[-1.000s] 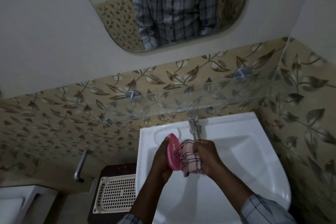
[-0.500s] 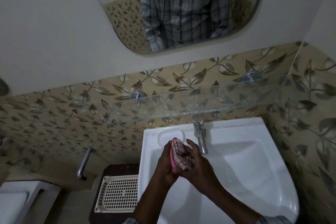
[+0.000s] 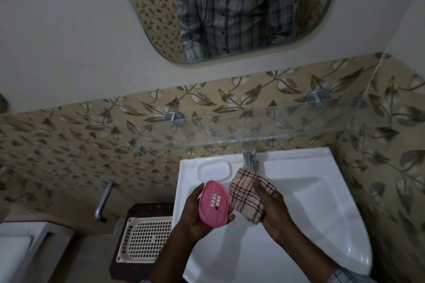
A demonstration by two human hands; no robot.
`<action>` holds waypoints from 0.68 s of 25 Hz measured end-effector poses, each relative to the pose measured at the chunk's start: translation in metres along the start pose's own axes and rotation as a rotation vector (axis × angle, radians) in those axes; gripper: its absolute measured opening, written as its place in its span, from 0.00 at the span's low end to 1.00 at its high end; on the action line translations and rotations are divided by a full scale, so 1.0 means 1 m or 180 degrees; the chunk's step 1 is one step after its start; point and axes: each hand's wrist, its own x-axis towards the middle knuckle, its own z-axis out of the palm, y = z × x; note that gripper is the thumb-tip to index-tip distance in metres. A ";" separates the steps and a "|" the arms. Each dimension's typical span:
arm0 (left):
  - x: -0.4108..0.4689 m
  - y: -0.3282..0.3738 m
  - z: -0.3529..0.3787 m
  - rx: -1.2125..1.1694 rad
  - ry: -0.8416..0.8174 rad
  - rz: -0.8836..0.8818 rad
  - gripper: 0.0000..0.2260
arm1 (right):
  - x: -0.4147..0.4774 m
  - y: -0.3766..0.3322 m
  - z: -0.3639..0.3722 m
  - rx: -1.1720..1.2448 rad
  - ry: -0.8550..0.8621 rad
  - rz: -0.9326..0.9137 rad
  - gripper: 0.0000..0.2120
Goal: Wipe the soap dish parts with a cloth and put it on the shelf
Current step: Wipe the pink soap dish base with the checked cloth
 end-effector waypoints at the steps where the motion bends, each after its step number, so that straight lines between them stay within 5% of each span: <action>1: 0.000 0.000 0.000 -0.0002 0.0003 0.0018 0.29 | -0.001 0.001 -0.001 -0.0032 -0.0077 -0.0022 0.13; 3: 0.000 0.003 0.002 0.0079 0.0029 0.0010 0.27 | 0.002 0.002 -0.004 -0.0489 -0.0192 -0.0351 0.15; 6: 0.000 0.012 0.004 0.0064 0.0026 -0.0091 0.26 | 0.009 -0.010 -0.003 -0.2293 -0.0652 -0.2047 0.14; 10: -0.003 0.022 0.011 0.0065 -0.0184 -0.0223 0.28 | 0.011 0.012 -0.006 -0.3836 -0.2132 -0.3947 0.19; 12: -0.007 0.022 0.013 0.0193 -0.0215 -0.0346 0.28 | 0.013 0.020 -0.013 -0.4095 -0.2474 -0.4031 0.17; 14: -0.009 0.021 0.011 0.0238 -0.0141 -0.0350 0.27 | 0.011 0.018 -0.013 -0.3746 -0.2039 -0.3368 0.15; 17: -0.009 0.019 0.008 0.0140 -0.0130 -0.0231 0.26 | 0.002 0.029 -0.008 -0.3852 -0.1773 -0.3943 0.14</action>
